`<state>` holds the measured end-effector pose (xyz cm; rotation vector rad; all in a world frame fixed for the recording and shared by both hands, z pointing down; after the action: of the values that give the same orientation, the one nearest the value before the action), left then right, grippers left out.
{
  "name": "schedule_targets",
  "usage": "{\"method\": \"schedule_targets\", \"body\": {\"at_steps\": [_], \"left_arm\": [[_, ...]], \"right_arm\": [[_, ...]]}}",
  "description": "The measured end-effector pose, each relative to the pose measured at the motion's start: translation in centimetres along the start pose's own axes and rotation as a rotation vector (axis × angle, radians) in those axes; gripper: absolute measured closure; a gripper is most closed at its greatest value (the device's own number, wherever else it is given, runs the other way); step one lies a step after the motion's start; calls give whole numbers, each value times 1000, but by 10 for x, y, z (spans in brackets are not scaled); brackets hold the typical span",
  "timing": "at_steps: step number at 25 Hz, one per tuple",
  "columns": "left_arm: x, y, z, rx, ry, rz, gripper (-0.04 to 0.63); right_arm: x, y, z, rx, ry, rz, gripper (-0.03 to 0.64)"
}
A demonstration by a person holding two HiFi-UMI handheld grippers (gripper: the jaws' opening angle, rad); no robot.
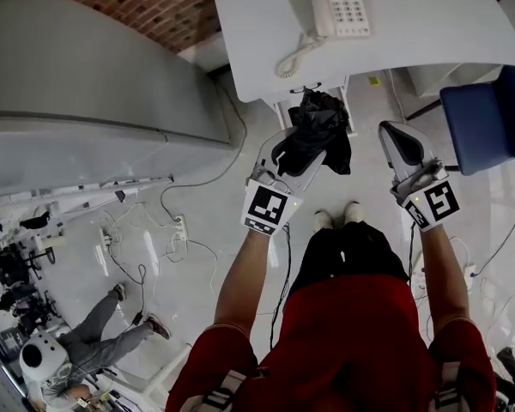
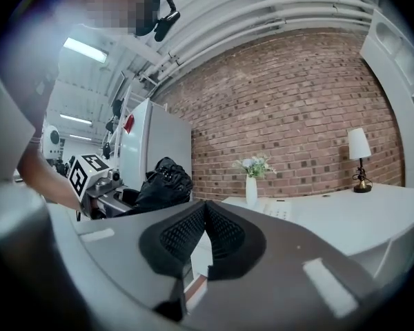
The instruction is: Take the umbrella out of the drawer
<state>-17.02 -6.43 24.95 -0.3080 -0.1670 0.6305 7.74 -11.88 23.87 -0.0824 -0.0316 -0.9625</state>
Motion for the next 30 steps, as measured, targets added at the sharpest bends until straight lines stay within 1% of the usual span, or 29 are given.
{"method": "schedule_targets", "body": {"at_steps": [3,7,10,14,18,24,30], "left_arm": [[7,18,-26,82,0,-42,368],[7,36,-53,170,7,-87,368],[15,48,-63,208,18,-120,368],[24,61,-82,275,16,-142,367],[28,67,-83,331,37,-171,367],[29,88,-99,382,49,-174,367],[32,91,-101,386,44,-165,367]], "right_arm": [[-12,10,-22,52,9,-6,604],[-25,13,-51,111,19,-4,604],[-31,22,-66,140,29,-8,604],[-37,34,-82,168,52,-7,604],[-37,40,-81,190,64,-11,604],[-54,47,-98,179,89,-15,604],[-57,51,-103,179,107,-17,604]]}}
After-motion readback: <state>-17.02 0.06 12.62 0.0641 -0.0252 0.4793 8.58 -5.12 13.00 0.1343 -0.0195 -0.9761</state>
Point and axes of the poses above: the fingertips, and each gripper's own axes: y backward along the fingers, x to its right, z out of its underside, the point moved 10 cm from there along y, backward along the fingers, and after that the axes turned 1 degree about y, right-handed, at the moved point
